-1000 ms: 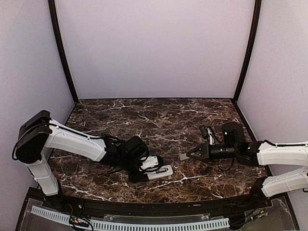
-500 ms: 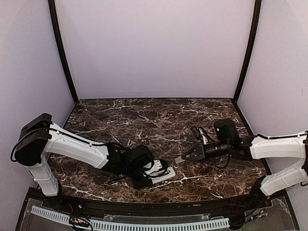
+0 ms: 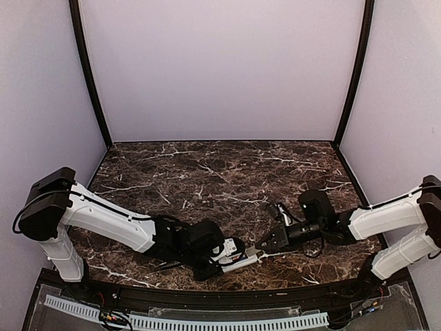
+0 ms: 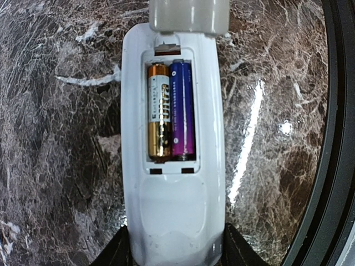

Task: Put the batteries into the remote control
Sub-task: Place the battery cover on the remote control without the battery cover.

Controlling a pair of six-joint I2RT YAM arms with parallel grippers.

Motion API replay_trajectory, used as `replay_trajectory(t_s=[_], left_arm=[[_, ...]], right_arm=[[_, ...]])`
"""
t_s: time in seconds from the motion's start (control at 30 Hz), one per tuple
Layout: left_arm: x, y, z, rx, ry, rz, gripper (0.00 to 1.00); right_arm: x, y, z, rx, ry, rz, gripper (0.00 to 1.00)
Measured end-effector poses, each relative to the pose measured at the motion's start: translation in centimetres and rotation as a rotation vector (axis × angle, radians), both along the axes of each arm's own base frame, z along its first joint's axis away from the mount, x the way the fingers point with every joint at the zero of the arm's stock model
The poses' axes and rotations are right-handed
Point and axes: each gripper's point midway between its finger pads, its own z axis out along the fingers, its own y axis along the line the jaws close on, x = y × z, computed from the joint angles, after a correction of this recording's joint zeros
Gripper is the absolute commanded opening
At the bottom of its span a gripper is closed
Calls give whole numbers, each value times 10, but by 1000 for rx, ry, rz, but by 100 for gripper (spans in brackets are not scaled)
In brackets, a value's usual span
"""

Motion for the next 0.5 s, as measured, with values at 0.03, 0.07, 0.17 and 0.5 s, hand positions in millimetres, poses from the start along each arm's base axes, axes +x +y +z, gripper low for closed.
replay_trajectory(t_s=[0.03,0.07,0.17,0.5], left_arm=[[0,0,0,-3,0,1,37],[0,0,0,-5,-1,1,37],[0,0,0,-8,-1,3,37],[0,0,0,-8,0,5,37]], right_arm=[[-2,3,-1,5,3,4,0],[-3,6,-2,11,6,7,0],[-3,13,-8,20,19,8,0],[-3,28,-31,30,65,13,0]])
